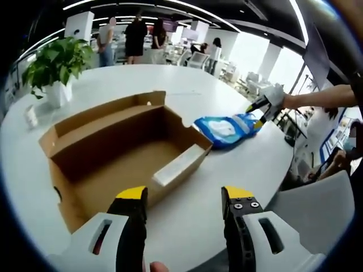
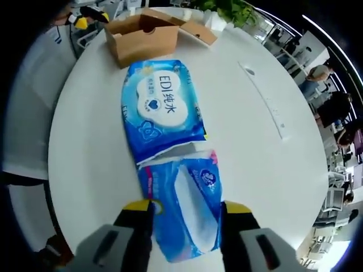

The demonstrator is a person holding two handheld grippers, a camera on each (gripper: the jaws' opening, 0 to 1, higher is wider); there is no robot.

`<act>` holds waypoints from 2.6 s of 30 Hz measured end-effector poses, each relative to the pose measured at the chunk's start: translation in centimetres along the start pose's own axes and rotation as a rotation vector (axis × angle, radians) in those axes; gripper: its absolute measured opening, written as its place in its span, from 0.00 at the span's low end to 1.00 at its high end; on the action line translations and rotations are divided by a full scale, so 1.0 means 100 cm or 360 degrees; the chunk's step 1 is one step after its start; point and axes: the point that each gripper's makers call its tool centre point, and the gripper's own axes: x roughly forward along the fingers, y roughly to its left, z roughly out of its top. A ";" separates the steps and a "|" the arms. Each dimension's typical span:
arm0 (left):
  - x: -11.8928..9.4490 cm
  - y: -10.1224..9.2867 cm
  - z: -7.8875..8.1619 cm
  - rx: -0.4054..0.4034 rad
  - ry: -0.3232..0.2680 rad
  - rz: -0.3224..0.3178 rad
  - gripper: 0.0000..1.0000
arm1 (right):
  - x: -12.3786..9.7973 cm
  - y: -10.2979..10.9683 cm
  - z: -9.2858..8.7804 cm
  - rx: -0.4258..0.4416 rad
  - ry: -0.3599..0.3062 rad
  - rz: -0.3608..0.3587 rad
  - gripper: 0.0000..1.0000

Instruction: Operate the shoe box by opening the lid, removing the specified soft item, and placing it in the target area until the item is outside and the box remains undamaged.

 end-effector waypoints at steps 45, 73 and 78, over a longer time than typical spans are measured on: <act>-0.043 0.013 0.013 -0.0074 -0.0168 0.0003 0.54 | -0.062 0.029 0.173 0.0808 -0.0939 0.0039 0.53; -0.055 0.023 0.009 -0.0120 -0.0224 0.0024 0.55 | -0.067 0.101 0.289 0.0644 -0.1122 0.0241 0.53; -0.055 0.021 0.008 -0.0117 -0.0227 0.0015 0.55 | -0.063 0.118 0.301 0.0598 -0.1111 0.0284 0.53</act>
